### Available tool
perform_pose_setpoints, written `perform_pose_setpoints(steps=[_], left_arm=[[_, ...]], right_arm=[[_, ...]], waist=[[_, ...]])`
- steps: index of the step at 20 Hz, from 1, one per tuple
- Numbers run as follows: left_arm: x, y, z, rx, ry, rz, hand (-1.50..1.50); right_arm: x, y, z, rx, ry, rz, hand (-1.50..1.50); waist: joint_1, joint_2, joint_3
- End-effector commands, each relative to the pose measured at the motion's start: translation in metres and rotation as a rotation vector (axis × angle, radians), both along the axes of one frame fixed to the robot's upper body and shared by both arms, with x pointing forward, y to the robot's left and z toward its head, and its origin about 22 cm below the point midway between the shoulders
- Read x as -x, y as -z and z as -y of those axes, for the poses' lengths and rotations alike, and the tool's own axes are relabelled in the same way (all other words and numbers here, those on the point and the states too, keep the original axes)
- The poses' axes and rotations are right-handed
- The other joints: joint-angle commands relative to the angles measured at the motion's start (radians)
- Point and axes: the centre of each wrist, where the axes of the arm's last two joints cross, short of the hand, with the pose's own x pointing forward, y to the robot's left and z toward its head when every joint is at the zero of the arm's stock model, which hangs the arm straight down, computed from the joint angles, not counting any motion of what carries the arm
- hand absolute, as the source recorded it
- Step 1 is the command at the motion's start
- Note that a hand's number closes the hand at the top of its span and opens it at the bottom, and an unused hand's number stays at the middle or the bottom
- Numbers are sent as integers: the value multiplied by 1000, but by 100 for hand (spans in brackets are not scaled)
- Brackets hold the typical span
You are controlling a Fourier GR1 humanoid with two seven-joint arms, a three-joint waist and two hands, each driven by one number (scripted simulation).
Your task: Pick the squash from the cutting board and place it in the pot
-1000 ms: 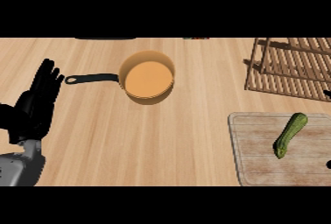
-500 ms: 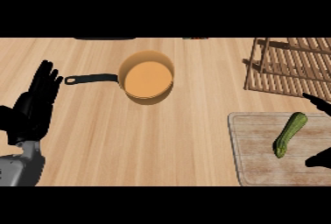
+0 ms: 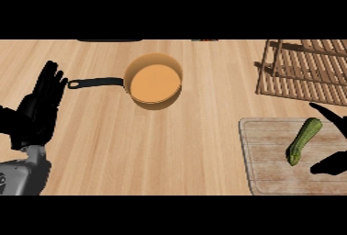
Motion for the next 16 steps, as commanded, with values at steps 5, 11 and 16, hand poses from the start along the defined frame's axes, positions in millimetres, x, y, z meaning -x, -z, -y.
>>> perform_pose_setpoints(steps=[5, 11, 16], left_arm=[[3, -8, -15, 14, -10, 7, 0], [2, -8, 0, -9, 4, 6, 0], [-3, -7, -7, 10, -9, 14, 0]], right_arm=[[-14, 26, 5, 16, 15, 5, -150], [-16, 47, 22, 11, 35, -20, -150], [-6, 74, -14, 71, -124, -26, 150]], waist=[[2, 0, 0], [3, 1, 0], [2, 0, 0]])
